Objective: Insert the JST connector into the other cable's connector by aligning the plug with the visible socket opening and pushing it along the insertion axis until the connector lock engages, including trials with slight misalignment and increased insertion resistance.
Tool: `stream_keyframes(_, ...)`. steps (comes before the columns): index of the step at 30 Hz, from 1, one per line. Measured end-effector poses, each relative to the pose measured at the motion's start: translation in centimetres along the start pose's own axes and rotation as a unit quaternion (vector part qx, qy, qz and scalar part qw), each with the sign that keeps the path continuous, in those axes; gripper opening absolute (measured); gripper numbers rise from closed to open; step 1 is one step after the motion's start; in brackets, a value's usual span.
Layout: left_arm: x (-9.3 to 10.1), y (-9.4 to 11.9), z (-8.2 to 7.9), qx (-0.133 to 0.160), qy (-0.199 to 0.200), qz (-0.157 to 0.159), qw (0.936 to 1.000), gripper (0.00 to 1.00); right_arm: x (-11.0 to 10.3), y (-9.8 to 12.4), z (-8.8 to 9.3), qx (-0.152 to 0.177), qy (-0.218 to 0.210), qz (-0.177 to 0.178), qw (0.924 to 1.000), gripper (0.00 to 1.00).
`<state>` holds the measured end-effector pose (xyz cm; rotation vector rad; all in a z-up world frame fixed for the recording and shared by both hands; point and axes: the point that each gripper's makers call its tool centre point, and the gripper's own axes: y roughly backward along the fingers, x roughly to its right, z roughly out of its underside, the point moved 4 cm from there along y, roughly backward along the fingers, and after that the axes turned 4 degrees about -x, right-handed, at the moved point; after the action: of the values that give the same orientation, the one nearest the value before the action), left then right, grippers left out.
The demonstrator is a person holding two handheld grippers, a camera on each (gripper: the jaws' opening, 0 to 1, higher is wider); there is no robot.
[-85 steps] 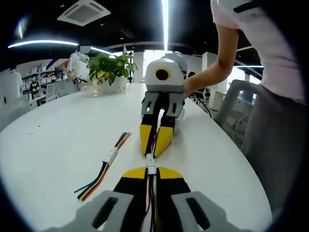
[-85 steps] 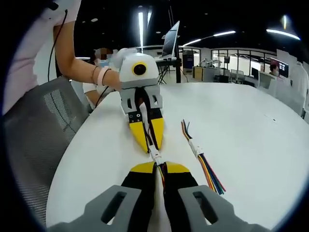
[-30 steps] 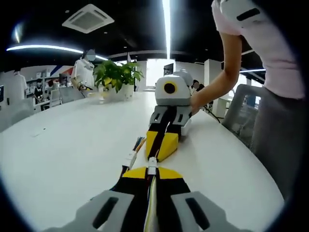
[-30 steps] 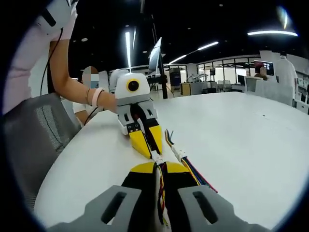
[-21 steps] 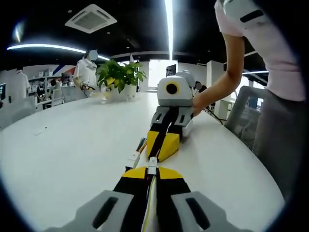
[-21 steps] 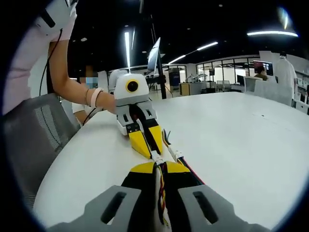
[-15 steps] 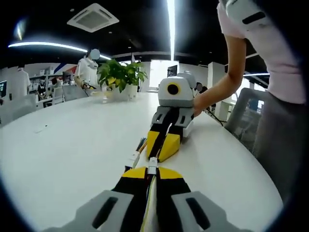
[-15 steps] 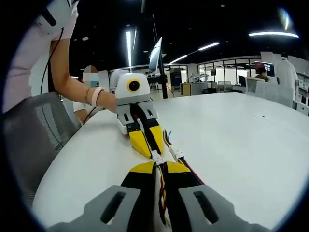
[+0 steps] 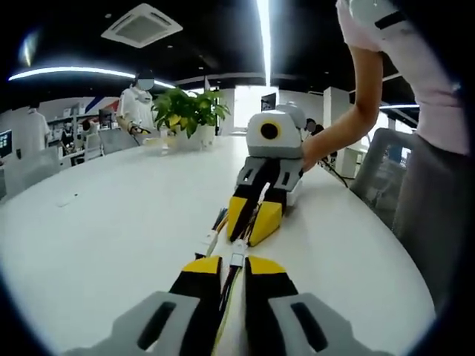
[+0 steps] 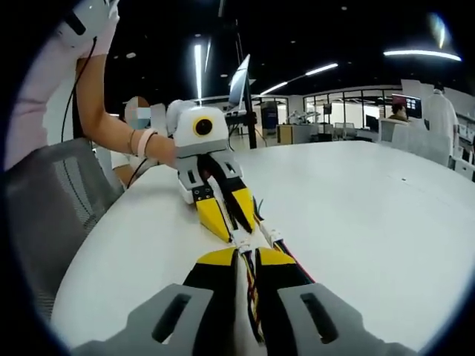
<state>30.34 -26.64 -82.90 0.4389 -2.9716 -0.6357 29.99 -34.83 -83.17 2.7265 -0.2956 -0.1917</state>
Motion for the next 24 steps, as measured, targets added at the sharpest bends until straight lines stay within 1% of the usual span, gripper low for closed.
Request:
stream_keyframes(2, 0.0, 0.3, 0.1, -0.009, -0.002, -0.007, 0.9999, 0.11, 0.0, 0.1, 0.0, -0.002, -0.002, 0.002, 1.0000, 0.10)
stream_keyframes(5, 0.2, 0.7, 0.0, -0.018, -0.008, -0.012, 0.9997, 0.14, -0.1, 0.3, -0.3, -0.007, 0.004, 0.012, 0.9999, 0.16)
stream_keyframes(6, 0.3, 0.8, -0.1, -0.017, -0.007, -0.013, 0.9997, 0.14, -0.1, 0.4, -0.4, -0.005, 0.005, 0.012, 0.9999, 0.15)
stream_keyframes(8, 0.5, 1.2, -0.6, -0.011, -0.001, -0.015, 0.9998, 0.15, -0.2, 0.6, -0.6, -0.002, 0.000, 0.010, 0.9999, 0.14)
stream_keyframes(12, 0.3, 1.8, -1.3, -0.002, 0.014, -0.027, 0.9995, 0.24, -0.4, 1.0, -1.1, 0.007, -0.004, 0.015, 0.9999, 0.14)
stream_keyframes(13, 0.5, 2.0, -1.3, -0.004, 0.029, -0.022, 0.9993, 0.26, -0.4, 1.1, -1.3, 0.008, -0.006, 0.017, 0.9998, 0.15)
stream_keyframes(14, 0.6, 2.0, -1.3, -0.003, 0.041, -0.023, 0.9989, 0.29, -0.4, 1.2, -1.4, 0.011, -0.007, 0.017, 0.9998, 0.16)
stream_keyframes(15, 0.6, 2.0, -1.3, -0.006, 0.039, -0.027, 0.9989, 0.29, -0.4, 1.2, -1.5, 0.012, -0.007, 0.018, 0.9997, 0.17)
stream_keyframes(17, 0.6, 2.2, -1.2, -0.010, 0.043, -0.031, 0.9986, 0.32, -0.4, 1.5, -1.9, 0.017, -0.012, 0.029, 0.9994, 0.28)
stream_keyframes(18, 0.8, 2.4, -1.3, -0.009, 0.045, -0.032, 0.9984, 0.34, -0.4, 1.7, -2.0, 0.016, -0.011, 0.034, 0.9992, 0.30)
stream_keyframes(19, 0.8, 2.5, -1.3, -0.009, 0.046, -0.033, 0.9983, 0.36, -0.4, 1.8, -2.1, 0.017, -0.011, 0.034, 0.9992, 0.30)
stream_keyframes(21, 0.6, 2.8, -1.6, -0.012, 0.050, -0.047, 0.9976, 0.42, -0.5, 2.2, -2.4, 0.020, -0.013, 0.040, 0.9989, 0.30)
stream_keyframes(22, 0.4, 3.1, -2.2, -0.003, 0.056, -0.059, 0.9967, 0.49, -0.5, 2.4, -2.6, 0.021, -0.014, 0.041, 0.9988, 0.31)
stream_keyframes(23, 0.1, 3.3, -2.5, 0.000, 0.058, -0.070, 0.9959, 0.53, -0.6, 2.6, -2.7, 0.020, -0.014, 0.045, 0.9987, 0.33)
stream_keyframes(24, -0.3, 3.7, -3.0, 0.005, 0.055, -0.088, 0.9946, 0.56, -0.5, 2.8, -2.8, 0.020, -0.013, 0.054, 0.9982, 0.36)
